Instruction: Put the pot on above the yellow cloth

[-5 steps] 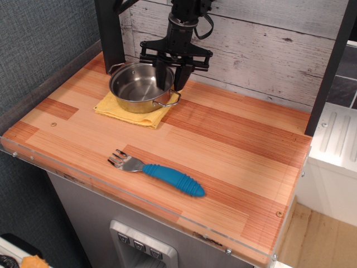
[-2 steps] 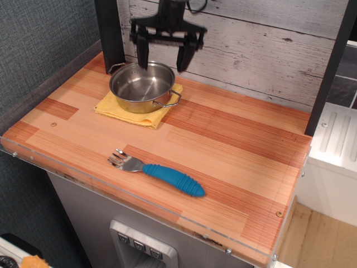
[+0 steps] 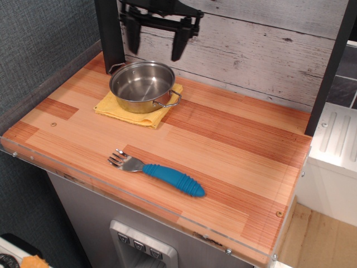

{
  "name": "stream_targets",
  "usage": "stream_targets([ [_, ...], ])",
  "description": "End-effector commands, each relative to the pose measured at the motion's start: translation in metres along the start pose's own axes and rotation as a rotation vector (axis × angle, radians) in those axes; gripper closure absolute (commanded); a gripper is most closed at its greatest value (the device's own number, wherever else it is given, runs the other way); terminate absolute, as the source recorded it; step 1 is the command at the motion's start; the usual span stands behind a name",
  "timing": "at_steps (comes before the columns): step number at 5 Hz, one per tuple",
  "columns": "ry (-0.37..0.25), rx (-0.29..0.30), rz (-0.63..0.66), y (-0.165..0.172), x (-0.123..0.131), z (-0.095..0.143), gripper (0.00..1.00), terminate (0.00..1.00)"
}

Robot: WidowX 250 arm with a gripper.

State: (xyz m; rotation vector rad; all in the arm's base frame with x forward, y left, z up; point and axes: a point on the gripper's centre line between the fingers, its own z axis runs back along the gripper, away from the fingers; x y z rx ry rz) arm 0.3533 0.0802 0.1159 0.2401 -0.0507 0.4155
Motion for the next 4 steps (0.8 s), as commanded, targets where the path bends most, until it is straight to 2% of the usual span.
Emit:
stream_targets([
  [1, -0.063, -0.004, -0.03, 0.016, -0.039, 0.048, 0.0, 0.0],
  [2, 0.001, 0.006, 0.022, 0.035, -0.062, 0.046, 0.0, 0.0],
  [3, -0.003, 0.01, 0.137, 0.062, -0.085, 0.052, 0.0, 0.0],
  [4, 0.01, 0.015, 0.254, 0.088, -0.103, 0.063, 0.0, 1.0],
])
